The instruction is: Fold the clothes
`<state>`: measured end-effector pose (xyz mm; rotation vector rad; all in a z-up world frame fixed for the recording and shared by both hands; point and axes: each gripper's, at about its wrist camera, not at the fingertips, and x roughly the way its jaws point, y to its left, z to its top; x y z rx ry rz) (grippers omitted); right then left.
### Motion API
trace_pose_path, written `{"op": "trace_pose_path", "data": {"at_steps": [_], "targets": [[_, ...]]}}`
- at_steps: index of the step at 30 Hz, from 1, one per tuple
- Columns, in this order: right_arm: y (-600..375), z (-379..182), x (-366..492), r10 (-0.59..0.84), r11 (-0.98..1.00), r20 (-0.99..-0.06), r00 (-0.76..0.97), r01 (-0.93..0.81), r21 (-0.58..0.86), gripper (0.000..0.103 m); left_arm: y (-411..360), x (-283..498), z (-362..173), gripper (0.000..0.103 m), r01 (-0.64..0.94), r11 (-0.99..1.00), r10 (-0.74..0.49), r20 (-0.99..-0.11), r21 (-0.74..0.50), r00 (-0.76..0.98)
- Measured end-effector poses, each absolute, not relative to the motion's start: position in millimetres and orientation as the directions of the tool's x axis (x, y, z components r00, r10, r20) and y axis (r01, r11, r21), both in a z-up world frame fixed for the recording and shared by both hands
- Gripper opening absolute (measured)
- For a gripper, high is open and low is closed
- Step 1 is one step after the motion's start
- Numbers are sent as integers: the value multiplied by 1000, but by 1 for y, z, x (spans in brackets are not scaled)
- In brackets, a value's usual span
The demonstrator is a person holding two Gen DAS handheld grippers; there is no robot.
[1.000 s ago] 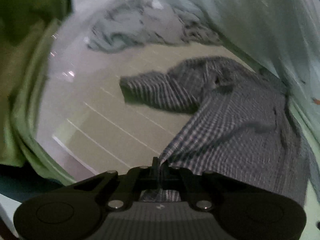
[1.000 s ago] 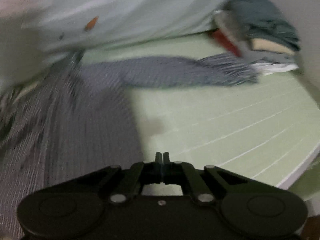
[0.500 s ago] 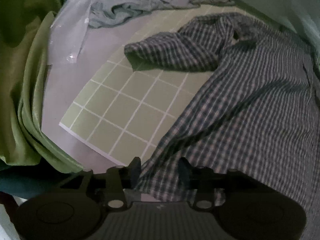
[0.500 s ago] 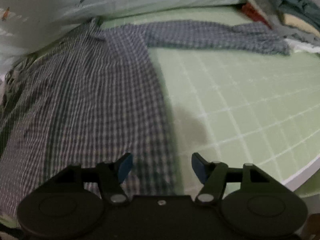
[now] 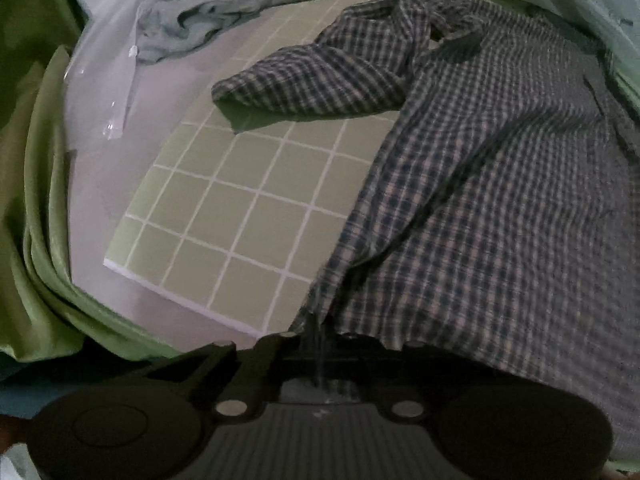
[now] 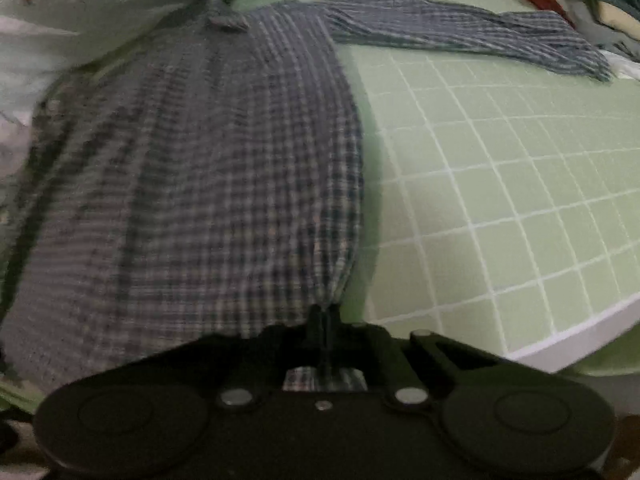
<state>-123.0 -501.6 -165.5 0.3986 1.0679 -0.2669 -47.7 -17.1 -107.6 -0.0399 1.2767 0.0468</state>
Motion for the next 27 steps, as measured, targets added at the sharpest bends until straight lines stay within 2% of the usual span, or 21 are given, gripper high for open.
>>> {"op": "trace_pose_path", "data": {"at_steps": [2, 6, 9, 12, 14, 15, 17, 18, 19, 21, 23, 25, 27], "targets": [[-505, -142, -131, 2, 893, -868, 497, 389, 225, 2, -2, -58, -75, 0, -91, 991, -65, -944, -99, 323], [-533, -95, -151, 47, 807, -780, 623, 437, 398, 1, 36, -69, -15, 0, -166, 914, -255, -843, -370, 474], [-552, -105, -150, 12, 787, -791, 611, 483, 385, 2, 33, -56, -31, 1, -183, 947, -162, -887, -262, 432], [-556, -137, -136, -28, 797, -848, 529, 524, 301, 2, 20, -48, -66, 2, -200, 961, -111, -929, -191, 354], [-552, -150, -131, -53, 818, -871, 488, 522, 242, 3, 9, -46, -80, 6, -196, 974, -42, -947, -109, 317], [-548, -154, -127, -66, 838, -881, 468, 506, 206, 6, 5, -47, -83, 8, -195, 978, -13, -951, -77, 308], [-539, -156, -122, -115, 862, -888, 446, 489, 134, 25, -3, -48, -86, 30, -185, 981, 0, -953, -58, 303], [-536, -156, -118, -135, 869, -884, 447, 483, 112, 43, -8, -48, -86, 34, -176, 983, -2, -953, -59, 304], [-533, -156, -115, -145, 871, -879, 455, 479, 104, 52, -13, -46, -86, 40, -163, 985, 1, -951, -52, 309], [-537, -158, -109, -134, 873, -873, 470, 472, 121, 52, -23, -44, -86, 47, -134, 990, 13, -946, -33, 324], [-540, -161, -100, -123, 874, -870, 478, 468, 134, 57, -32, -39, -85, 59, -112, 994, 22, -940, -17, 339], [-541, -164, -87, -129, 875, -864, 486, 466, 132, 70, -40, -31, -87, 61, -105, 994, 24, -936, -14, 352], [-543, -168, -72, -131, 880, -855, 502, 456, 133, 73, -47, -22, -89, 61, -108, 994, 15, -934, -26, 358]]}}
